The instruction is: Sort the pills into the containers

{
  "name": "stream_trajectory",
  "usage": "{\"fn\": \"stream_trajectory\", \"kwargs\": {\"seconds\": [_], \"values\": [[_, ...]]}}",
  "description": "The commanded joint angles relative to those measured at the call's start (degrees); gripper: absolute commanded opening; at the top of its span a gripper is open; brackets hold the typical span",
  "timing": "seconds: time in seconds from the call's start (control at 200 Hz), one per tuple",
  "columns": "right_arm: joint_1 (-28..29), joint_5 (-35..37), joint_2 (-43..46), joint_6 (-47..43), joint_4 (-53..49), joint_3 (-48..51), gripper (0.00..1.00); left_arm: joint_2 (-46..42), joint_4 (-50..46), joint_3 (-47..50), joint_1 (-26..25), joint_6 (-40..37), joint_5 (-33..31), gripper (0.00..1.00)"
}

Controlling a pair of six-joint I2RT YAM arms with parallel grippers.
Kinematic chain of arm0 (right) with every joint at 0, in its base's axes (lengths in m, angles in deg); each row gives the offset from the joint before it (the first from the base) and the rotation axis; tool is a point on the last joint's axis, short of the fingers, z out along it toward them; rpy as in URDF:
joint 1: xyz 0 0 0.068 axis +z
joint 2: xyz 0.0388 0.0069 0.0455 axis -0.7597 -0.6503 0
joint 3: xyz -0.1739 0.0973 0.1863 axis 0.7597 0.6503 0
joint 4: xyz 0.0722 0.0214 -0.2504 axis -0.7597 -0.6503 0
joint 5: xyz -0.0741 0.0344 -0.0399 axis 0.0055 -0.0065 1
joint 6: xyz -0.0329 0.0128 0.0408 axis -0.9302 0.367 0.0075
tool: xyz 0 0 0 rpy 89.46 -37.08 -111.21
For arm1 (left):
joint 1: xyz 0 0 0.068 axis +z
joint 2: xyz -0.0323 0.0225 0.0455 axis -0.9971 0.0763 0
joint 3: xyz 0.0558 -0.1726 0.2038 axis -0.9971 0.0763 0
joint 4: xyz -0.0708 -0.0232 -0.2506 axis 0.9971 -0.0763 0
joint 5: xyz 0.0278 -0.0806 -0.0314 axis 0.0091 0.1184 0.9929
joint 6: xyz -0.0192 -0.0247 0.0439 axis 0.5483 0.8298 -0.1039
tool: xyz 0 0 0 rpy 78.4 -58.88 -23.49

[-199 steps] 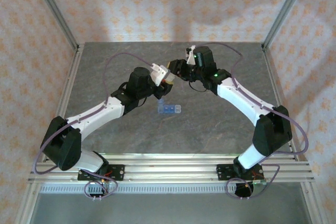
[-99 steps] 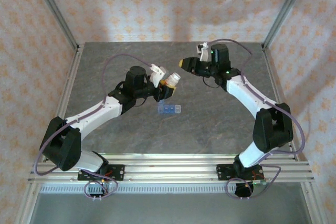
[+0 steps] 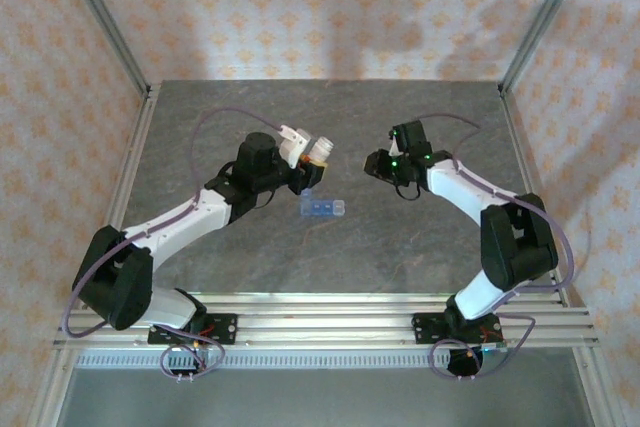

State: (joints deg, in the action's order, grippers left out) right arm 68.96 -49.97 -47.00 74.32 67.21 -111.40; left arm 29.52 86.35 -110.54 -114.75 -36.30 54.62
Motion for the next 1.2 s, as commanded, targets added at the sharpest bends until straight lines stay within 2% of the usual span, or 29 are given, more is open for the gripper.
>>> {"fn": "stream_trajectory", "kwargs": {"seconds": [0.0, 0.23, 0.39, 0.576, 0.816, 1.071, 1.196], "values": [[1.5, 13.7, -1.4, 0.2, -4.7, 0.2, 0.29, -2.5, 1.7, 0.8, 0.5, 0.8, -6.6, 0.00], [4.5, 26.1, -3.5, 1.0, -6.0, 1.8, 0.32, -3.0, 0.4, 0.6, 0.4, 1.0, -8.8, 0.00], [4.6, 30.1, -5.9, 3.0, -5.6, 2.8, 0.36, -3.6, -0.2, 0.8, 0.4, 0.6, -9.1, 0.00], [4.9, 29.9, -7.2, 4.2, -4.7, 4.1, 0.41, -4.0, -0.4, 0.8, 0.5, 0.4, -9.7, 0.00], [5.0, 29.2, -6.3, 4.0, -5.0, 4.7, 0.62, -3.8, -0.6, 0.3, 0.6, 0.4, -9.8, 0.00], [5.3, 26.6, 2.1, 2.9, -7.7, 4.5, 0.66, -3.5, -1.6, -0.5, 1.6, 0.5, -10.8, 0.00], [6.5, 22.2, 4.4, 1.2, -8.6, 3.4, 0.68, -3.2, -1.7, -1.0, 3.0, 0.7, -11.1, 0.00]]}}
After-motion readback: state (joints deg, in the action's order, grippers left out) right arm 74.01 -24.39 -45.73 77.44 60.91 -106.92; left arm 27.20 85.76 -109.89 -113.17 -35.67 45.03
